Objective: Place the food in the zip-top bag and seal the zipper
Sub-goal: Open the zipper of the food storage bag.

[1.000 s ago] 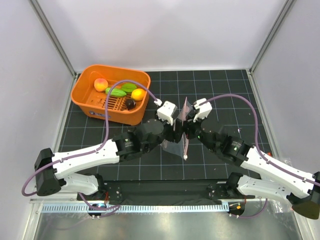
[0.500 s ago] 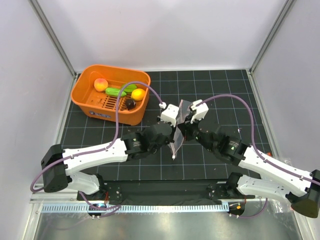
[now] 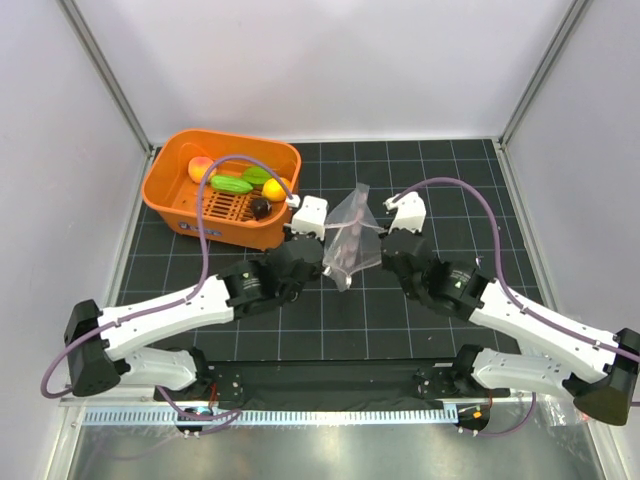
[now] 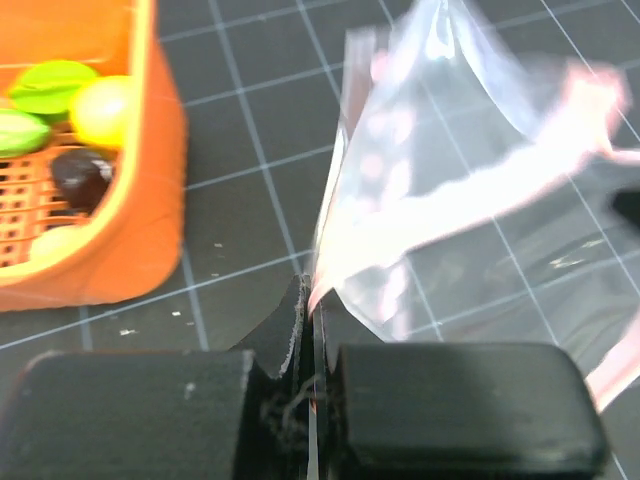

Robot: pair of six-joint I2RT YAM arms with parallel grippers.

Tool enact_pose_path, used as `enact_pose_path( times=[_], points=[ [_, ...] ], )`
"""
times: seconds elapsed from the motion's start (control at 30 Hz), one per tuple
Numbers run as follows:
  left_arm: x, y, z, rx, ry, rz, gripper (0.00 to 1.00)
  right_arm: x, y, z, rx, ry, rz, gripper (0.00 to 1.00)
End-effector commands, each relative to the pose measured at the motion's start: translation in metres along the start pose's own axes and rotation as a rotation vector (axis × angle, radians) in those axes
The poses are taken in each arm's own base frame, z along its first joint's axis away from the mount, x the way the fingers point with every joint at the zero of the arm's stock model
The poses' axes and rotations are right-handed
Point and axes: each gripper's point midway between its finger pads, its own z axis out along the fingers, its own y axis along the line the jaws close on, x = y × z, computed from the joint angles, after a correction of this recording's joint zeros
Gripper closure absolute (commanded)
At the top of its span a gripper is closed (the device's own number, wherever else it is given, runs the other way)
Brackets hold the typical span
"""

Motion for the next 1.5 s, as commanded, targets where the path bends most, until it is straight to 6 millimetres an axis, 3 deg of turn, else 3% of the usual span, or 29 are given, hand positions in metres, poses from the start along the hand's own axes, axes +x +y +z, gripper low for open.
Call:
enact_pose_path(
  times=[0.0,0.1,0.27,0.43,0.5,0.53,0.67,0.77,0.87,0.97,1.1,1.17,1.2,1.47],
  points=[
    [-0.027,0.030,-0.014,-0.117,-0.069,-0.030,1.00,-0.035,-0.039,-0.015,0.199,-0.080,0.004,0.98],
    [-0.027,0.025,-0.014,-0.092,-0.066,-0.042,1.00,-0.048,-0.054,-0.022,0.293,-0.074,-0.043,0.94],
    [-0.006,-0.021,0.000,0.100,0.000,-0.097,1.00,-0.065,-0.061,-0.032,0.326,-0.069,-0.073,0.87],
    [0.014,-0.048,0.025,0.262,0.076,-0.242,1.00,-0.068,-0.065,-0.036,0.362,-0.062,-0.105,0.83],
    [0.034,-0.063,0.030,0.352,0.153,-0.289,1.00,-0.066,-0.060,-0.032,0.375,-0.042,-0.153,0.85],
    [0.023,-0.067,0.035,0.389,0.115,-0.328,1.00,-0.071,-0.055,-0.033,0.368,-0.044,-0.157,0.87],
    [0.030,-0.085,0.037,0.480,0.128,-0.370,1.00,-0.071,-0.020,-0.027,0.363,-0.024,-0.274,0.89],
    [0.045,-0.081,0.044,0.453,0.176,-0.387,1.00,-0.056,0.002,-0.011,0.356,0.008,-0.329,0.89],
    [0.060,-0.066,0.057,0.409,0.243,-0.431,1.00,-0.036,0.007,0.004,0.373,0.035,-0.388,0.88],
    [0.079,-0.056,0.066,0.392,0.314,-0.476,1.00,-0.021,0.006,0.016,0.382,0.061,-0.404,0.88],
    [0.084,-0.046,0.070,0.353,0.315,-0.464,1.00,-0.011,-0.002,0.024,0.402,0.083,-0.409,0.83],
    [0.085,-0.042,0.070,0.331,0.314,-0.461,1.00,-0.005,-0.005,0.027,0.412,0.088,-0.422,0.62],
    [0.087,-0.040,0.070,0.322,0.315,-0.456,1.00,-0.002,-0.005,0.029,0.413,0.091,-0.425,0.57],
    [0.081,-0.034,0.066,0.306,0.297,-0.434,1.00,0.032,0.019,0.054,0.246,0.184,-0.362,0.49]
  ],
)
